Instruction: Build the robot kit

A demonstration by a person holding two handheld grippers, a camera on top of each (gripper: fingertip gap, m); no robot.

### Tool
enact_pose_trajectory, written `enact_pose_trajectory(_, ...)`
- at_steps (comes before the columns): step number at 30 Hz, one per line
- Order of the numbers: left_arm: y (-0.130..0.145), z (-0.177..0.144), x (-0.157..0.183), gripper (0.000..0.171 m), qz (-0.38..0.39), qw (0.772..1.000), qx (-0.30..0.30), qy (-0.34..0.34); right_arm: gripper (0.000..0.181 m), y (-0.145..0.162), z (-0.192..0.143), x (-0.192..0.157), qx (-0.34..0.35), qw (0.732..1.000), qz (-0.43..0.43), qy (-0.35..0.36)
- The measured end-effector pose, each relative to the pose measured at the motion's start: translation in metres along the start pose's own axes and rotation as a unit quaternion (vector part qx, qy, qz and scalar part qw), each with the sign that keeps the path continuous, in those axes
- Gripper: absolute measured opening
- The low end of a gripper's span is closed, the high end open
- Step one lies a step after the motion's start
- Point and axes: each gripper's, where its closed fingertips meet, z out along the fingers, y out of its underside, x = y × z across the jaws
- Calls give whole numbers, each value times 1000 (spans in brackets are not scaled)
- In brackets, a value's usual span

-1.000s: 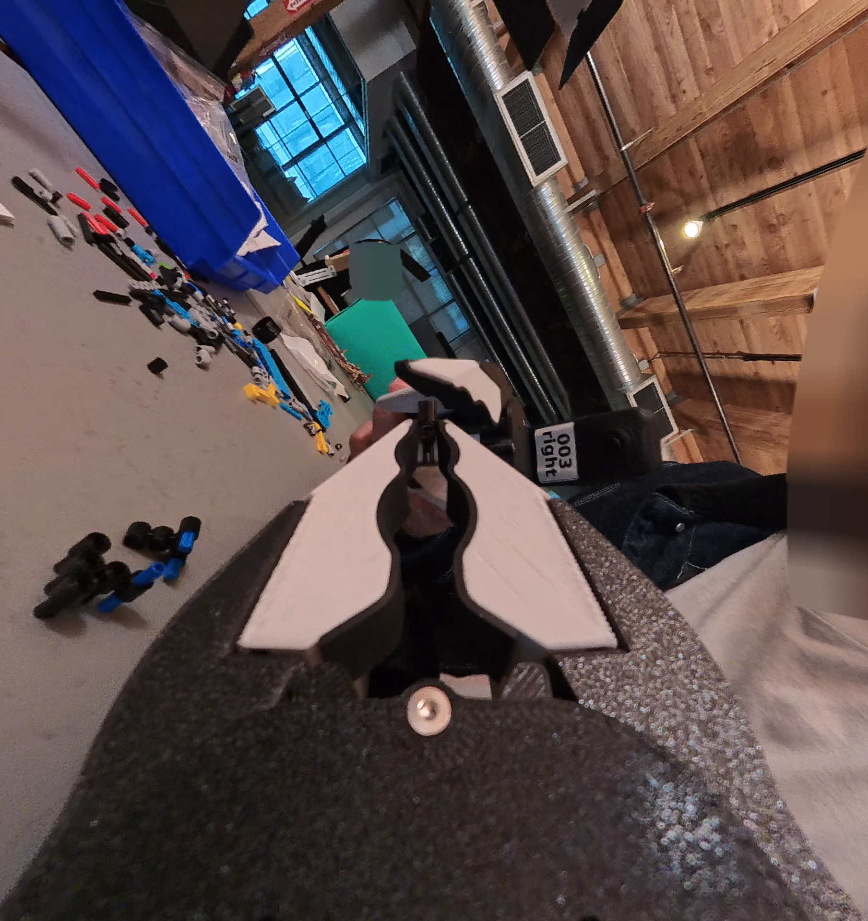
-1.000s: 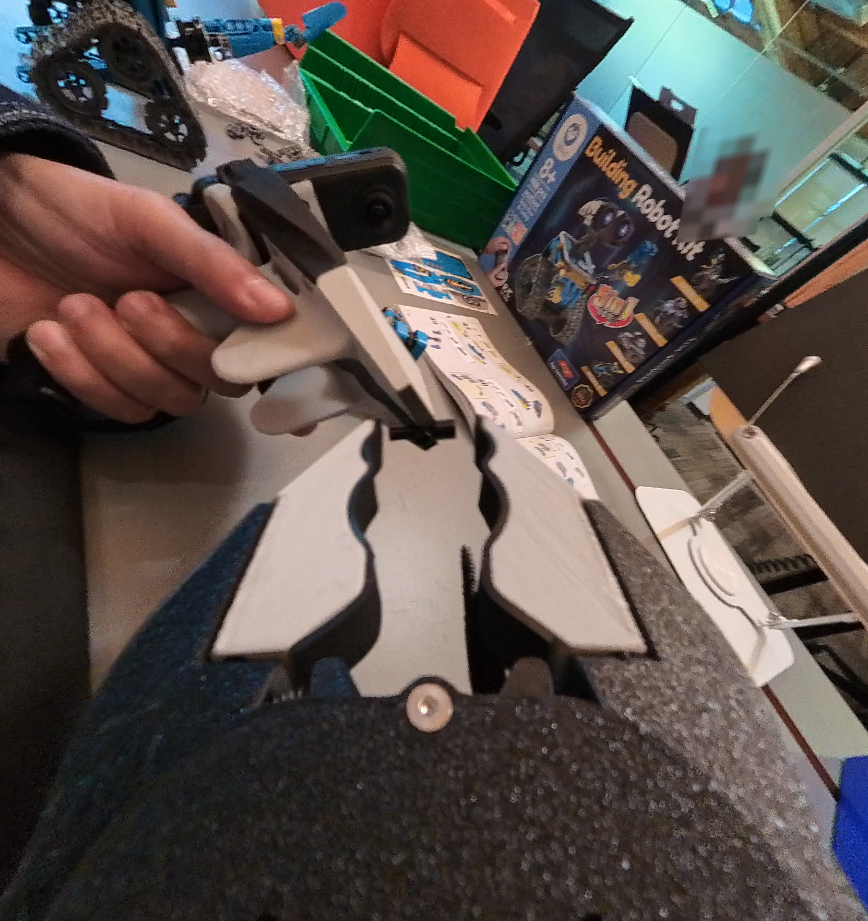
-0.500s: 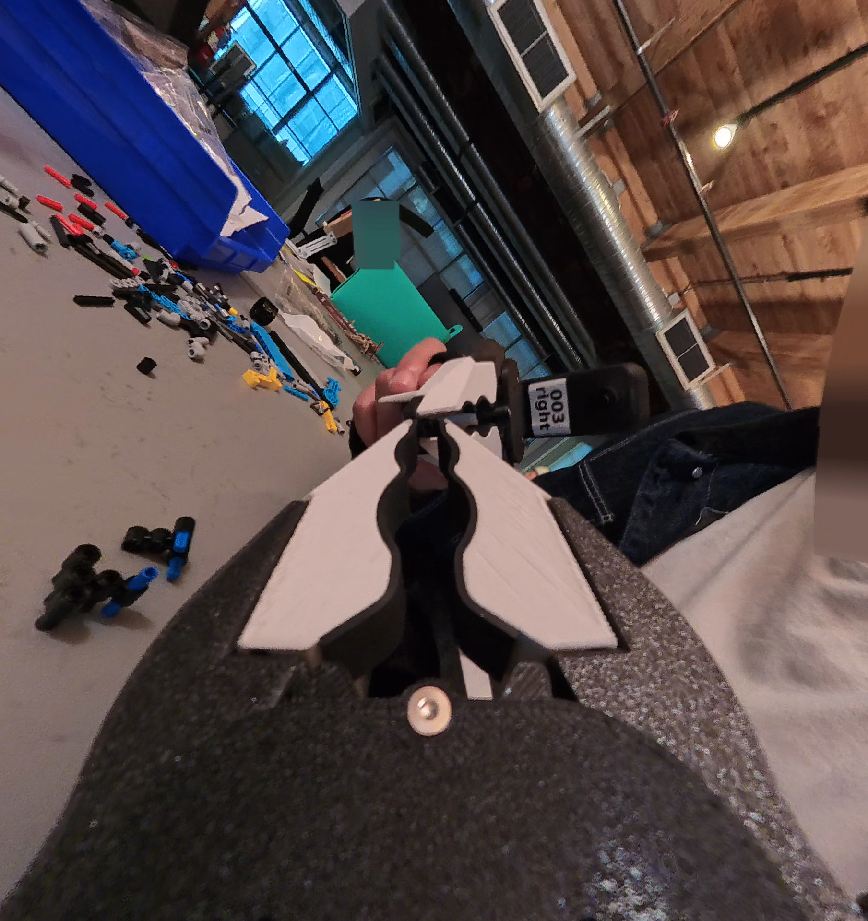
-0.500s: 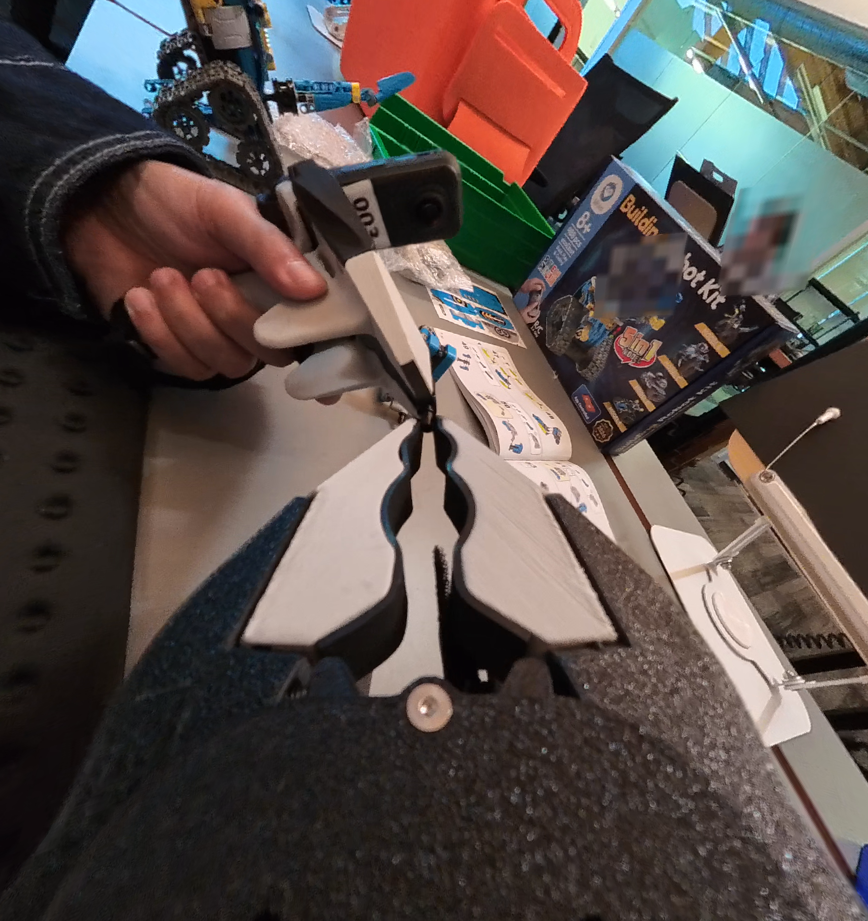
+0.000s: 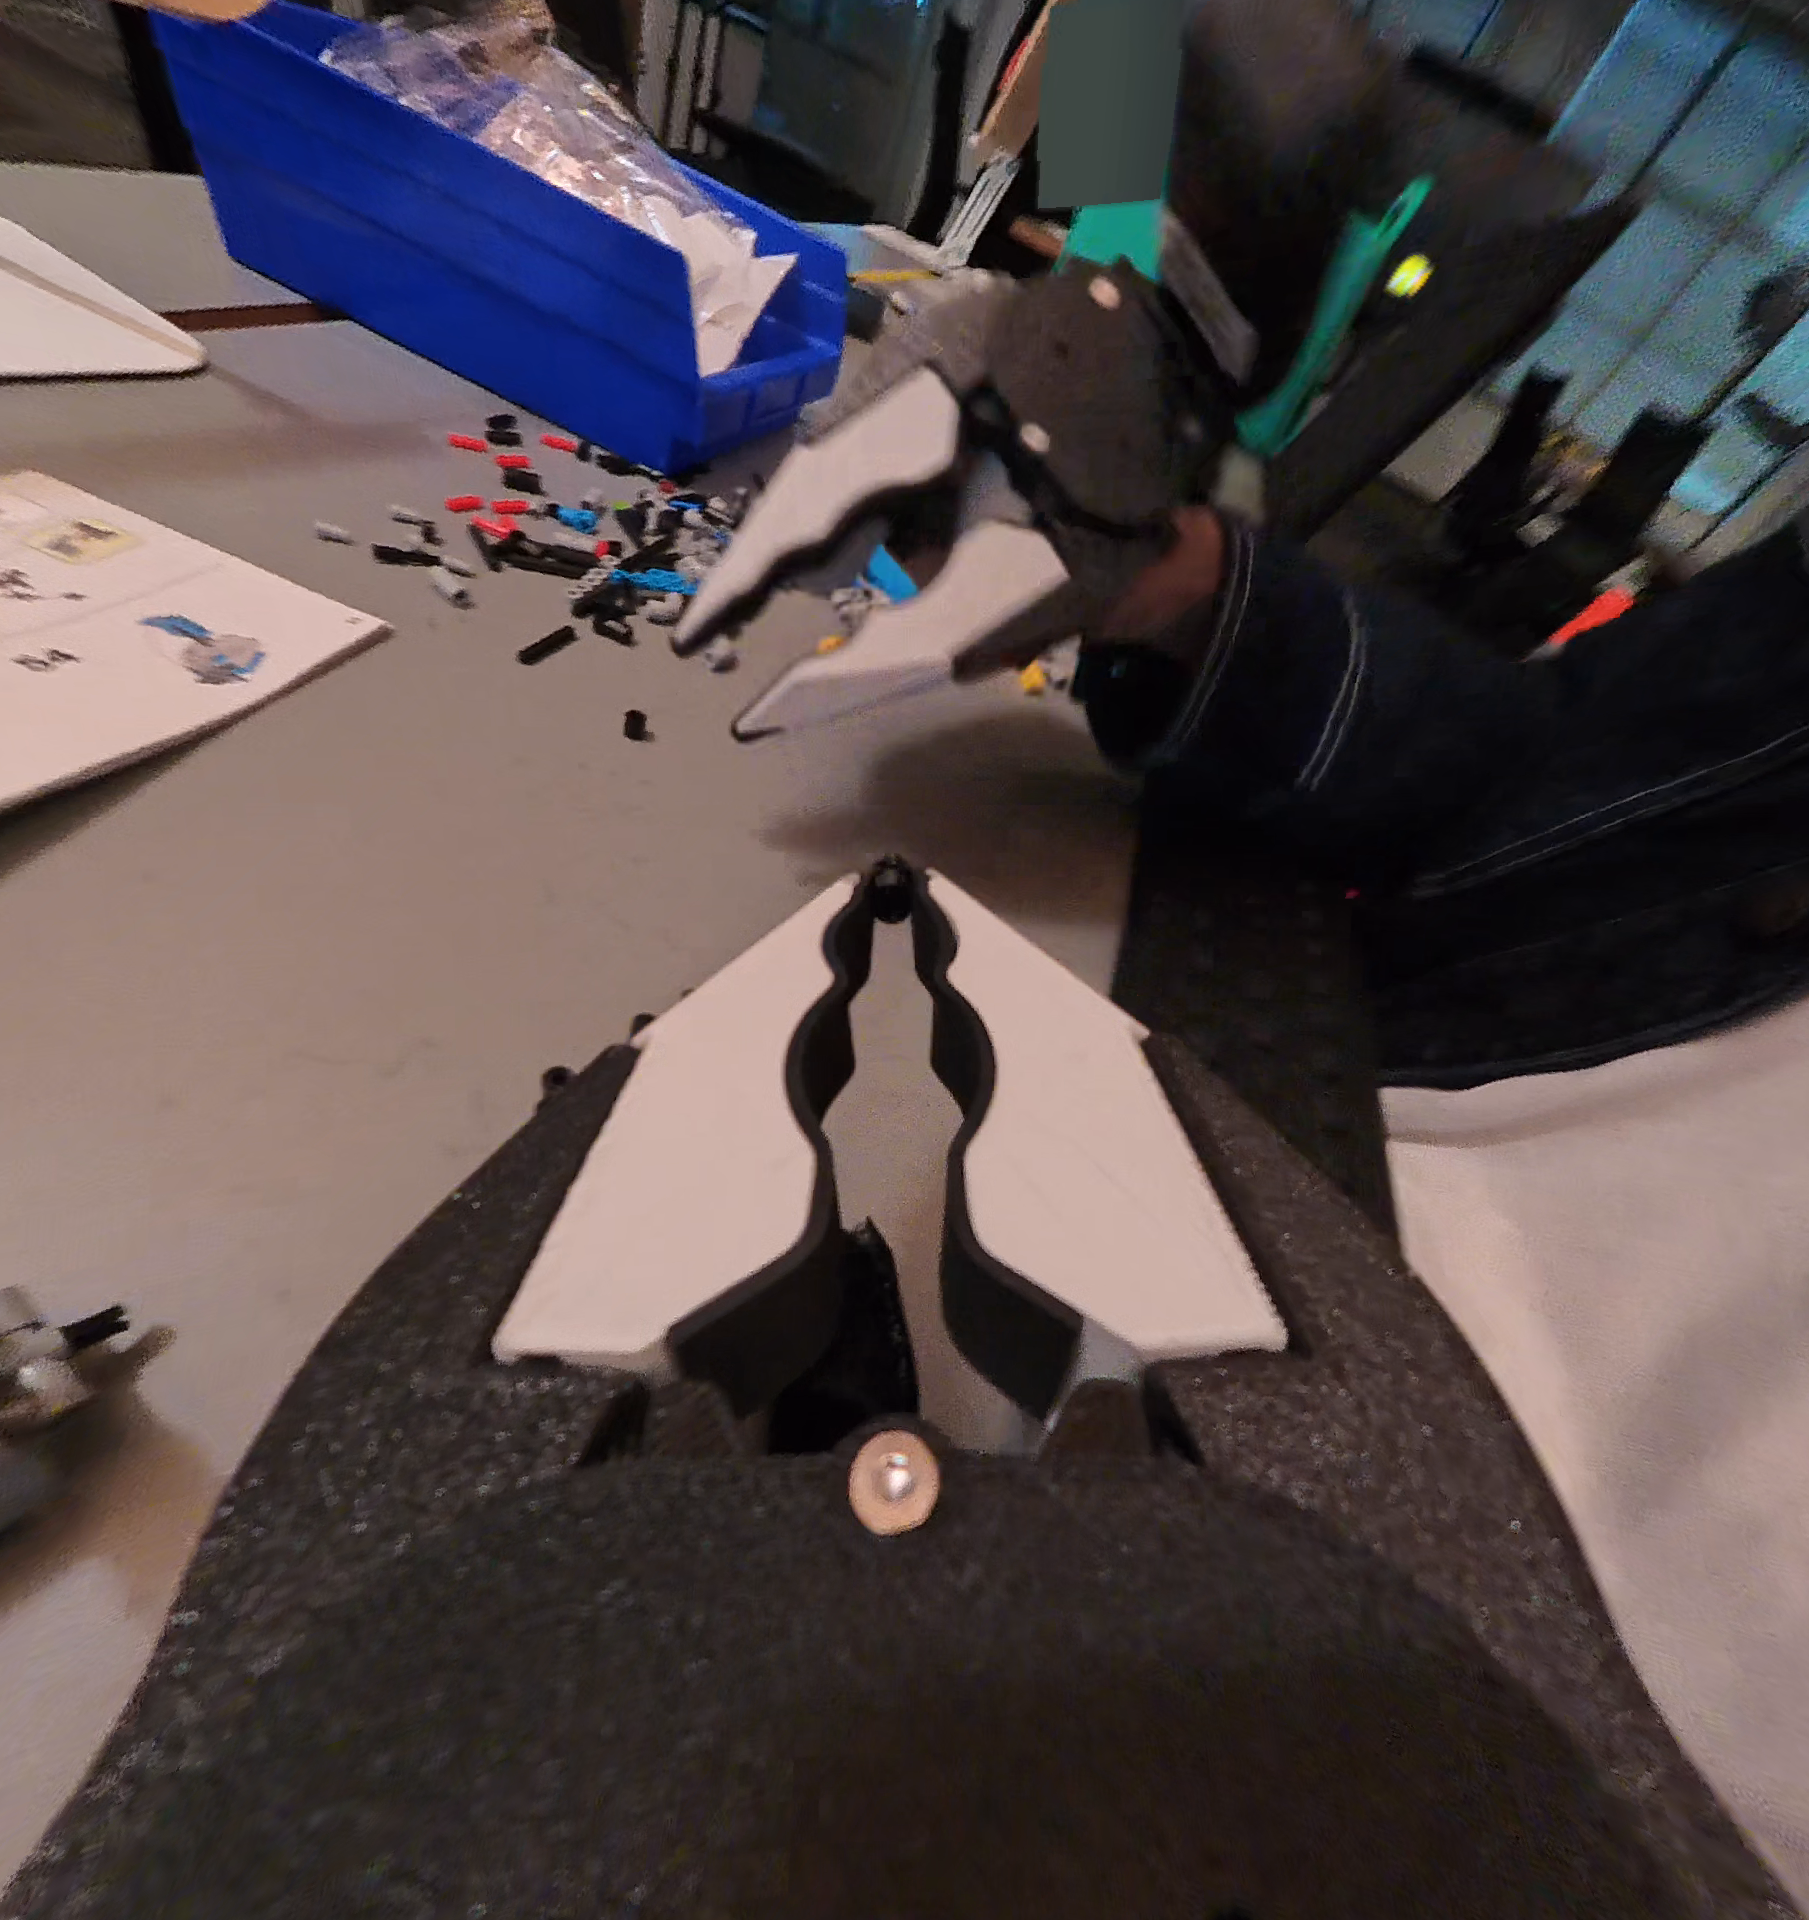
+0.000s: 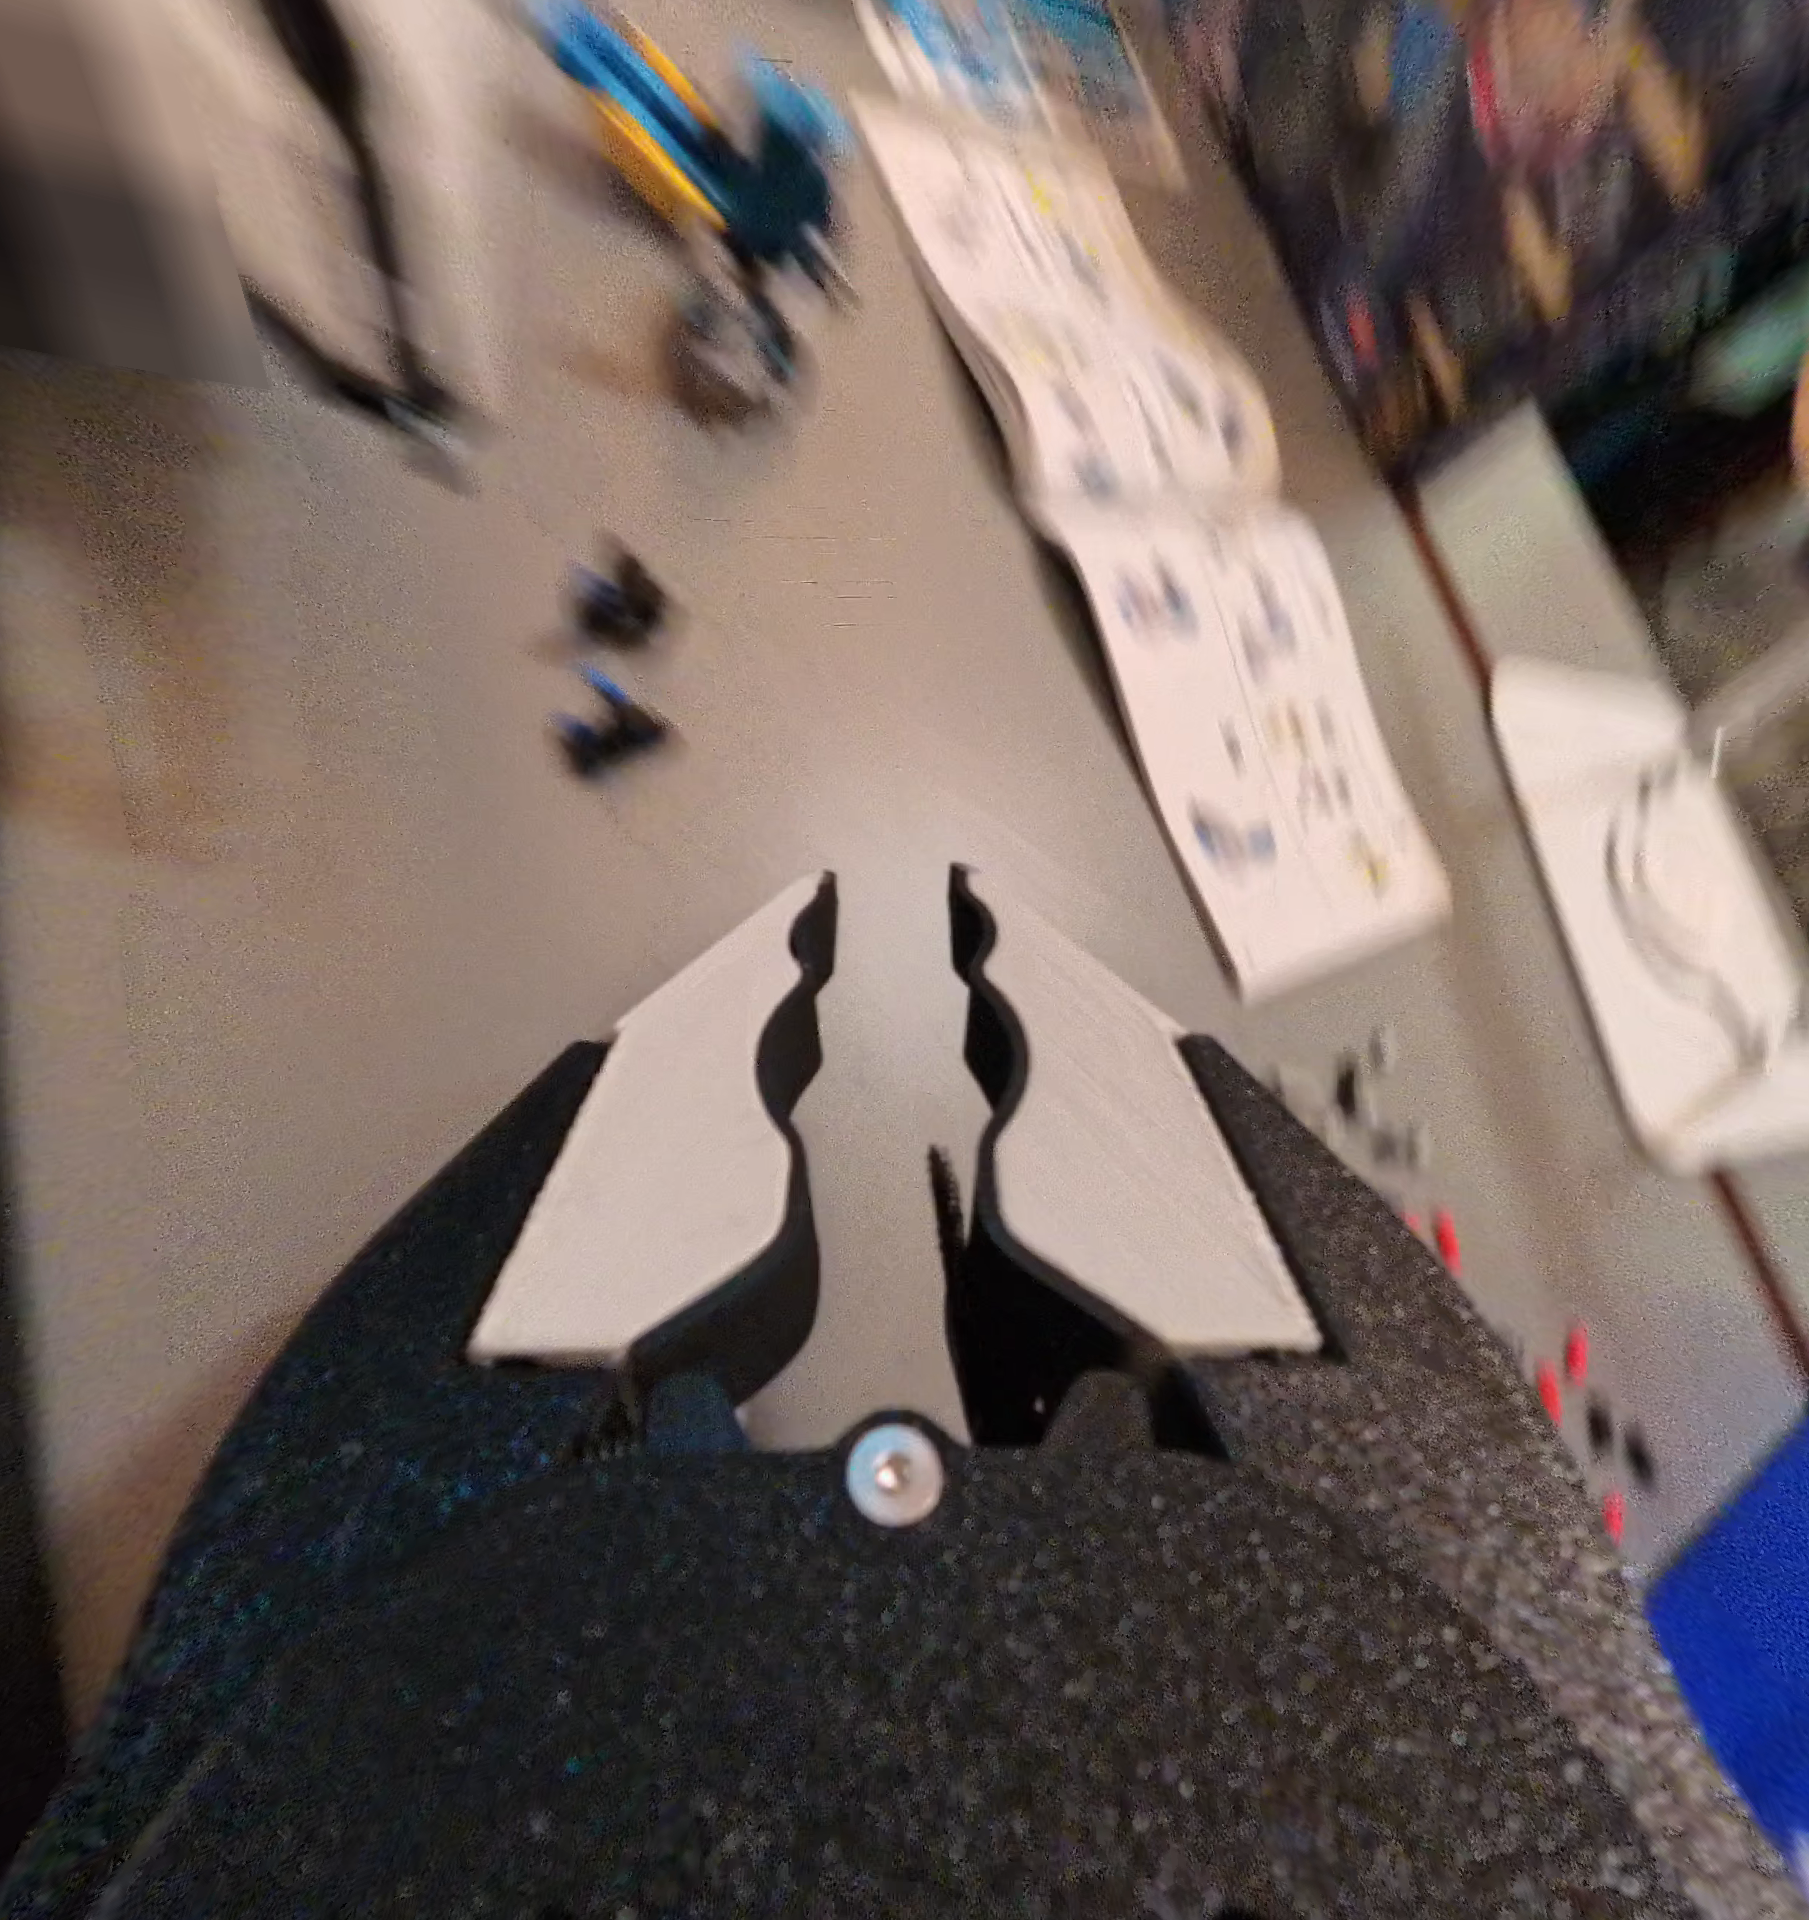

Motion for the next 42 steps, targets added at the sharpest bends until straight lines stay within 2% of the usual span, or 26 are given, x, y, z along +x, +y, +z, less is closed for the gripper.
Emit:
enact_pose_trajectory(1, 2, 2, -1, 7, 14, 1000, -6, -10, 27, 23, 3, 16, -41, 998, 42, -2)
enact_pose_trajectory(3, 5, 4, 1, 7, 33, 999, -11, -18, 27, 60, 8, 31, -116, 987, 106, -29)
enact_pose_trajectory(6, 2, 3, 4, 7, 41, 999, -1, -15, 24, 72, 18, 42, -116, 980, 153, -61)
enact_pose_trajectory(9, -4, -1, 4, 7, 36, 999, 19, -11, 21, 77, 24, 36, -119, 975, 161, -96)
enact_pose_trajectory(11, -7, -3, 4, 7, 29, 999, 30, -7, 18, 77, 27, 33, -116, 975, 157, -101)
enact_pose_trajectory(13, -11, -5, 4, 7, 24, 999, 42, -5, 8, 77, 30, 31, -116, 976, 155, -104)
enact_pose_trajectory(16, -20, -10, 5, 7, 28, 997, 68, -7, 7, 71, 31, 30, -102, 978, 152, -104)
enact_pose_trajectory(17, -25, -13, 5, 7, 32, 996, 85, -10, 7, 57, 30, 27, -76, 978, 158, -110)
enact_pose_trajectory(18, -31, -17, 6, 7, 38, 994, 102, -12, 6, 28, 25, 19, -12, 975, 175, -134)
enact_pose_trajectory(19, -36, -20, 7, 7, 45, 992, 118, -16, 6, -12, 16, 8, 73, 959, 213, -173)
enact_pose_trajectory(20, -40, -23, 8, 7, 56, 990, 130, -20, 6, -54, 1, -3, 166, 924, 262, -222)
enact_pose_trajectory(21, -44, -25, 9, 7, 70, 987, 140, -28, 6, -86, -14, -15, 235, 879, 308, -277)
enact_pose_trajectory(22, -47, -27, 10, 7, 89, 984, 147, -39, 5, -105, -19, -23, 269, 842, 349, -312)
enact_pose_trajectory(24, -52, -31, 11, 6, 133, 976, 158, -70, 6, -118, -16, -32, 288, 804, 398, -337)
enact_pose_trajectory(26, -54, -34, 11, 7, 177, 966, 157, -106, 6, -126, -23, -31, 313, 741, 448, -390)
enact_pose_trajectory(29, -54, -34, 11, 7, 218, 955, 151, -136, 5, -130, -27, -34, 327, 669, 495, -449)
enact_pose_trajectory(32, -56, -35, 10, 7, 231, 949, 151, -152, 6, -132, -25, -41, 330, 628, 517, -479)
enact_pose_trajectory(38, -55, -34, 9, 7, 232, 949, 149, -151, 6, -131, -25, -42, 334, 605, 530, -491)
enact_pose_trajectory(42, -56, -35, 10, 7, 265, 937, 150, -173, 6, -133, -26, -41, 347, 561, 555, -507)
